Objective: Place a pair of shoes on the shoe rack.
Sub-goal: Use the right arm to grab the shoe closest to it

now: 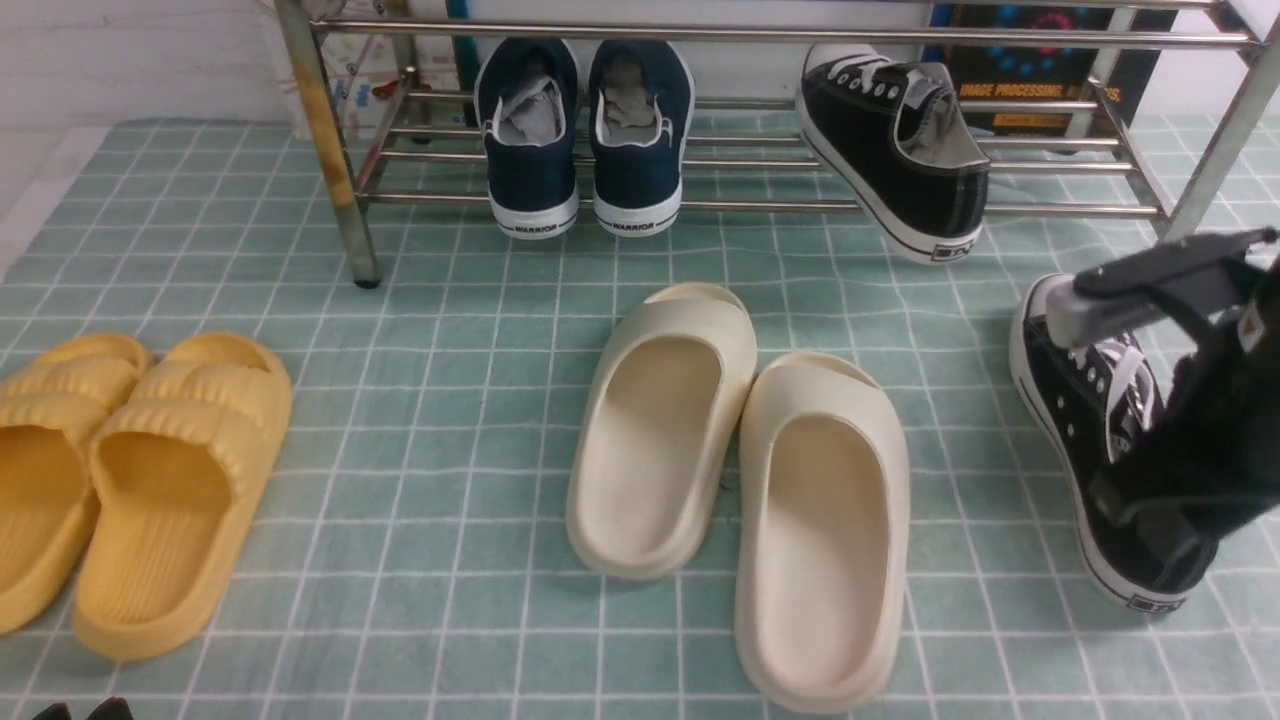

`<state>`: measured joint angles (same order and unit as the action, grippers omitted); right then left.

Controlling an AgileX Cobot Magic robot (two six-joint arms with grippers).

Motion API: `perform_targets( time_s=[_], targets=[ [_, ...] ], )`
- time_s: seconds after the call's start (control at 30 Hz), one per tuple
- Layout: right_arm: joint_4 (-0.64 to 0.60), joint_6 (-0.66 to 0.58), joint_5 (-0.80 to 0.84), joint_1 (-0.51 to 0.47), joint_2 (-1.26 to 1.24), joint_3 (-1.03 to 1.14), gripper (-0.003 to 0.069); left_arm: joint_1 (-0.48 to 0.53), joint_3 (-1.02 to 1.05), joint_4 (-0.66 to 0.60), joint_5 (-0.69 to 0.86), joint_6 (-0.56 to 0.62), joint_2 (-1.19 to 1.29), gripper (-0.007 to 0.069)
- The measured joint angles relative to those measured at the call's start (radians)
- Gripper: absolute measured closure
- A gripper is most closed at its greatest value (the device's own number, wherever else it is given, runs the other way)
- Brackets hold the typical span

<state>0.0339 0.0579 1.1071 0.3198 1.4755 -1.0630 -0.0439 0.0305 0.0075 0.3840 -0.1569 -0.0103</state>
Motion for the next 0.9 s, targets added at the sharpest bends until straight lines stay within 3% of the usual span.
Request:
perform_targets(
  time_s=[0.13,0.3,0.43,0.57,0.7,0.9],
  targets=[
    [0.026,0.026,-0.090,0.000,0.016,0.045,0.0293,0.000,0.000,0.000,0.000,0.000,0.000,0.0386],
    [0.181,0.152,-0.211,0.000,0.040,0.051,0.0208,0.000,0.000,0.000,0.000,0.000,0.000,0.0386],
    [0.239,0.223,-0.263,0.000,0.064,0.051,0.0196,0.000,0.000,0.000,0.000,0.000,0.000,0.0386],
    [0.213,0.225,-0.288,0.000,0.115,0.051,0.0203,0.000,0.000,0.000,0.000,0.000,0.000,0.0386],
    [0.167,0.173,-0.303,0.000,0.196,0.051,0.0286,0.000,0.000,0.000,0.000,0.000,0.000,0.0386],
    [0.163,0.147,-0.293,0.000,0.212,0.049,0.0619,0.000,0.000,0.000,0.000,0.000,0.000,0.0386]
  ],
)
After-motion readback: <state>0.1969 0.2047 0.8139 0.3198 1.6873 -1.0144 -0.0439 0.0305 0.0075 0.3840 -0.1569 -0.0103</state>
